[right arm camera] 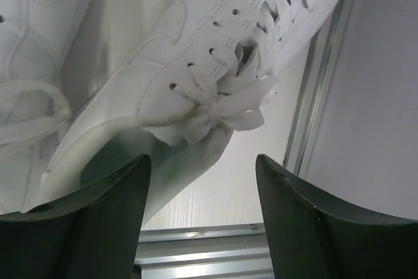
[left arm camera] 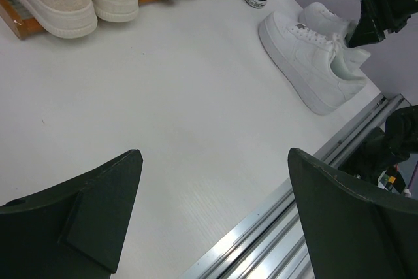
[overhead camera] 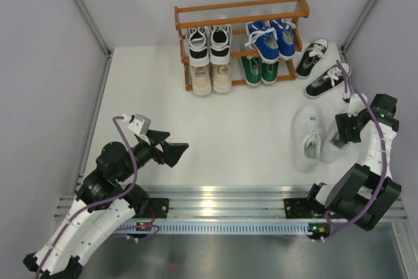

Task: Place and organize the shoes onto the shoe shelf
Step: Pick up the shoe at the center of the board.

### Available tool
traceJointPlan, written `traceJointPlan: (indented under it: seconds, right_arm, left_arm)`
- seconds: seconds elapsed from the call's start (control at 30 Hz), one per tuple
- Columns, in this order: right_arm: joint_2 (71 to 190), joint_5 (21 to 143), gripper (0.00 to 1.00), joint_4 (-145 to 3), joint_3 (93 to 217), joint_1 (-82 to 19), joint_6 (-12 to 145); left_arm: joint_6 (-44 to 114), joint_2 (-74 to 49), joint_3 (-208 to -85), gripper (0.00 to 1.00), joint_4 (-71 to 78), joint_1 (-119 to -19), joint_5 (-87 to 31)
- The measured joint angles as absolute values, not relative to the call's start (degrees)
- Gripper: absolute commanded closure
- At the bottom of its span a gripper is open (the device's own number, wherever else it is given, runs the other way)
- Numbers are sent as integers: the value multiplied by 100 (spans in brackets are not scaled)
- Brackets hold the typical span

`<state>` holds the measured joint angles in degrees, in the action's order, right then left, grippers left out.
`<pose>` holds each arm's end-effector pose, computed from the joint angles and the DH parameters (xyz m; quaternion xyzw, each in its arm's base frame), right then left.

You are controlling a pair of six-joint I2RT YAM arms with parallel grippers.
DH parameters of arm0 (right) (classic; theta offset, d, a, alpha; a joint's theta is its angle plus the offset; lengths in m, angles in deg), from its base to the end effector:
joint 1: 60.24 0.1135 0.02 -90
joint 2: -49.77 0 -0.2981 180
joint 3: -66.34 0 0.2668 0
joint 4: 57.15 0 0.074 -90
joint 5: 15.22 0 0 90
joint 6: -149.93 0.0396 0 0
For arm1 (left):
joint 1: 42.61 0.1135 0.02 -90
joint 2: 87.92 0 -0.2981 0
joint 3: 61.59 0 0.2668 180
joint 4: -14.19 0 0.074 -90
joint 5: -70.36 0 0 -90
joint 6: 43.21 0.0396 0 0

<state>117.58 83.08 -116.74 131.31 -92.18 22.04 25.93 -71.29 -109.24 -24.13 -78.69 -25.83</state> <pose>0.1950 -0.1149 0.2760 -0.0675 0.9664 -0.0784 0.2351 0.0585 -0.0479 0.3219 0.1346 0.7383 -0.3501 0.5606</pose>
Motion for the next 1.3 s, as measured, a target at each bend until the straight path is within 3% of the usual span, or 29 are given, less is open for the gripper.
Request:
traceJointPlan:
  seconds: [0.1, 0.17, 0.2, 0.23, 0.3, 0.43, 0.6, 0.9, 1.0, 1.3]
  right_arm:
    - [11981, 8135, 36, -11053, 12812, -9227, 2213]
    - [12114, 8046, 49, -10808, 12567, -9229, 2193]
    - [12197, 8046, 59, -10686, 12464, -9238, 2185]
    - [12282, 8043, 85, -10579, 12396, -9238, 2163]
    - [12355, 7984, 100, -10406, 12381, -9292, 2152]
    - [12162, 7969, 100, -10153, 12357, -9710, 1977]
    - [10984, 8218, 100, -10802, 12464, -10099, 1577]
    - [10565, 10032, 100, -12229, 14586, -9852, 1105]
    - [10562, 10437, 100, -12472, 14752, -9063, 1149]
    - [10748, 10909, 100, -12325, 14724, -5474, 2036]
  left_arm:
    - [2593, -7114, -10924, 2, -2415, -7869, -2610]
    - [2593, -7114, -10924, 2, -2415, -7869, -2627]
    - [2593, -7112, -10924, 1, -2415, -7869, -2634]
    - [2593, -7103, -10924, 2, -2415, -7869, -2642]
    - [2593, -7059, -10924, 2, -2413, -7869, -2675]
    - [2584, -7000, -10924, 2, -2415, -7869, -2769]
    - [2477, -6935, -10922, 2, -2365, -7869, -2887]
    - [1421, -6196, -10638, 2, -1084, -7869, -3534]
    - [864, -5881, -10550, 2, -384, -7869, -3624]
    - [-456, -3818, -10909, 2, 929, -7928, -3799]
